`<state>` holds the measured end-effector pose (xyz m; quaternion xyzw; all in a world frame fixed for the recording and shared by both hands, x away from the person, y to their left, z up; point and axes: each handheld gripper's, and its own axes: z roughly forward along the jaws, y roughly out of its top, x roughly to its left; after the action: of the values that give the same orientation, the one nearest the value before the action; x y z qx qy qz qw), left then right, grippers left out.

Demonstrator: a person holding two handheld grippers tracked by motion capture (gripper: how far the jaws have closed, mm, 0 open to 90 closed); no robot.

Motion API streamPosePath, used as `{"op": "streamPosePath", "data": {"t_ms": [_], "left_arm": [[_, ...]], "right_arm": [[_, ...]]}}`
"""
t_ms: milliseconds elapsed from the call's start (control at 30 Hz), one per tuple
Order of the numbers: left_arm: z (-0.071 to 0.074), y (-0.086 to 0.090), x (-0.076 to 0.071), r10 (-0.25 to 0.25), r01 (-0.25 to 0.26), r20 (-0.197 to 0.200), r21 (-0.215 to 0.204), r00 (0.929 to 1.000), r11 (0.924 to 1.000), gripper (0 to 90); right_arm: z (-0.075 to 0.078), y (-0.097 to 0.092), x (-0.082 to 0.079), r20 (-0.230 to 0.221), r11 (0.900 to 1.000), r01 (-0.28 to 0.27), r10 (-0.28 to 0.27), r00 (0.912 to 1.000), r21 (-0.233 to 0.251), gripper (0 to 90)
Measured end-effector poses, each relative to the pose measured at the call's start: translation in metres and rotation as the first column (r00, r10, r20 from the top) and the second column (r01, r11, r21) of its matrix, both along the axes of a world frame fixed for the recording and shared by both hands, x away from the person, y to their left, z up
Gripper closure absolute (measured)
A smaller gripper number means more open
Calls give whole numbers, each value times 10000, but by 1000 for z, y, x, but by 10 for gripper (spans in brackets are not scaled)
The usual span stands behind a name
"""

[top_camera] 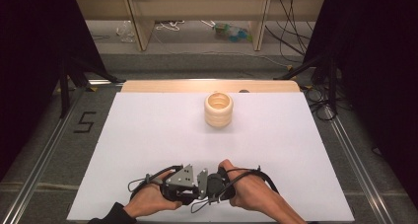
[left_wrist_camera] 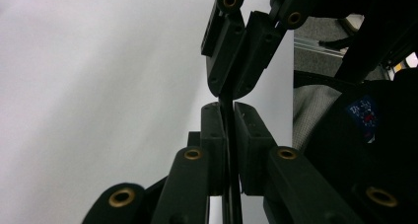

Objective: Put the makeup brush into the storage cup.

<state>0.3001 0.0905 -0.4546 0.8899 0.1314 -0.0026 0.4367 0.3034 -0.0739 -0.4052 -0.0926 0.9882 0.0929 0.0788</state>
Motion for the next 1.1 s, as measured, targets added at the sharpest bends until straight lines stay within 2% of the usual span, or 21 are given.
{"op": "streamPosePath", "data": {"t_ms": [233,300,433,500,567,667,700,733,800,833,867,900,933,967,1067,1100], "left_arm": [[0,0,0,40,-39,79,-63,10000,10000,834],[0,1,0,-34,34,161,50,9999,10000,834],[1,2,1,-41,38,281,114,9996,9999,834],[1,2,0,154,-152,114,-198,9998,9997,834],[3,4,2,155,-153,329,-85,9993,9998,834],[3,6,4,200,-196,333,-106,9992,9998,834],[4,7,5,142,-143,407,36,9991,9999,834],[4,7,5,302,-299,420,-64,9987,9995,834],[4,8,5,427,-419,303,-257,9986,9988,834],[4,9,6,344,-341,386,-86,9987,9994,834],[4,9,5,511,-503,265,-282,9983,9983,834],[4,10,6,541,-532,337,-269,9980,9982,834],[4,11,7,511,-504,392,-188,9979,9986,834],[4,11,6,617,-607,386,-263,9974,9978,834],[4,13,8,762,-744,476,-383,9960,9965,834],[4,14,8,787,-771,557,-306,9953,9966,834]], "right_arm": [[0,-1,0,98,10000,-31,31,9999,-1,835],[1,-1,0,-30,10000,-2,2,10000,61,827],[2,-2,0,86,9999,-29,28,10000,155,740],[4,-3,2,220,9982,-237,225,9995,554,704],[9,-5,4,312,9969,-71,47,9995,779,647],[14,-10,7,534,9946,213,-268,9982,1020,589],[16,-13,6,485,9907,729,-788,9957,1146,564],[18,-14,7,611,9895,757,-837,9946,1234,545],[21,-16,9,440,9794,1090,-1181,9920,1700,495],[22,-18,10,488,9739,1205,-1321,9900,1924,467],[24,-19,12,594,9690,1183,-1341,9892,2169,460],[26,-21,13,446,9608,1390,-1539,9871,2397,447],[28,-23,17,536,9545,1149,-1346,9894,2750,426],[29,-24,18,675,9532,1185,-1424,9875,2783,414],[33,-29,20,663,9347,1454,-1758,9822,3243,403],[35,-30,21,620,9272,1537,-1855,9807,3417,397]]}}
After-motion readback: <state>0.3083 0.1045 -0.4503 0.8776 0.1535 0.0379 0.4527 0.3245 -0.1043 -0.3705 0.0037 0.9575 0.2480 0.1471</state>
